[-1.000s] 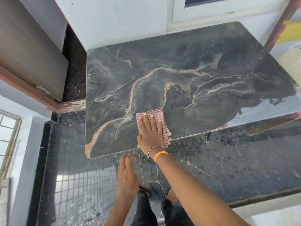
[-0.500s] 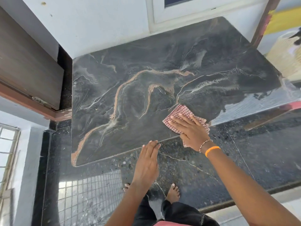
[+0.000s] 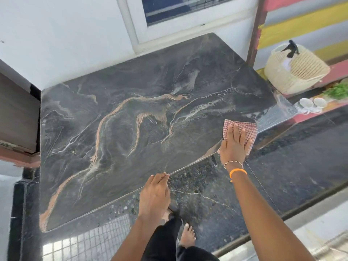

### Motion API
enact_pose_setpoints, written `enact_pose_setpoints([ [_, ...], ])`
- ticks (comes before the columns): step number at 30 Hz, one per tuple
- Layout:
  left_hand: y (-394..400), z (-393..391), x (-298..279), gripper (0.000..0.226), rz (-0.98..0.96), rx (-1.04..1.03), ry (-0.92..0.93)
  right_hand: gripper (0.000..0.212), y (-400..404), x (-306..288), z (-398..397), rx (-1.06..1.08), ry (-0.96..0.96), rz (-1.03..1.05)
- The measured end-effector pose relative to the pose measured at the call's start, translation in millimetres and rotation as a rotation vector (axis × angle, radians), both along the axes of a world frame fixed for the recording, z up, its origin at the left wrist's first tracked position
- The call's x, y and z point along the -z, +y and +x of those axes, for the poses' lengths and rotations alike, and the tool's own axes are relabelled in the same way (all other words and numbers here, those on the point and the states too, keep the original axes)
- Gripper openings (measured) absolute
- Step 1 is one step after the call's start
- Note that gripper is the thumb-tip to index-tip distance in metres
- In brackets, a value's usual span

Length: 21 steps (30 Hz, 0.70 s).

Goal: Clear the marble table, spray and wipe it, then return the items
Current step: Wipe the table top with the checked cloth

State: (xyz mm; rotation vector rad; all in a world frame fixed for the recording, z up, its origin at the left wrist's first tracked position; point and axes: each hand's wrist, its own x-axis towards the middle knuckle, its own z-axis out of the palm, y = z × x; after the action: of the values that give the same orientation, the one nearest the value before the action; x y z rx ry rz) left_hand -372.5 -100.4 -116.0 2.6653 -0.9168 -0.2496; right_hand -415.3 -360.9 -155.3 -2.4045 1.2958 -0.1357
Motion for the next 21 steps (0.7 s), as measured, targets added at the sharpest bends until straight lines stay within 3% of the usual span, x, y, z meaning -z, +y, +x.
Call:
enact_pose_setpoints([
  [2, -5, 4, -3, 0.024, -0.012, -0.050, 0.006, 0.058, 35, 0, 8, -0.081, 0.022, 0.004],
  [6, -23, 12, 0, 0.030, -0.027, -0.044, -0.031, 0.055, 92, 1, 21, -0.506, 0.060, -0.026],
  [8, -37, 12, 1, 0.040, -0.002, -0.036, -0.022, 0.053, 95, -1, 27, -0.677, 0.089, -0.053],
  [12, -65, 16, 3, 0.043, 0.042, 0.051, -0.059, 0.052, 67, -5, 31, -0.821, 0.100, -0.113],
  [15, -92, 21, 2, 0.043, 0.018, 0.107, -0.075, 0.051, 38, -4, 32, -0.791, 0.122, -0.124],
  [21, -149, 25, 8, 0.044, 0.010, 0.235, -0.042, 0.053, -74, 0, 19, -0.512, 0.190, -0.130],
])
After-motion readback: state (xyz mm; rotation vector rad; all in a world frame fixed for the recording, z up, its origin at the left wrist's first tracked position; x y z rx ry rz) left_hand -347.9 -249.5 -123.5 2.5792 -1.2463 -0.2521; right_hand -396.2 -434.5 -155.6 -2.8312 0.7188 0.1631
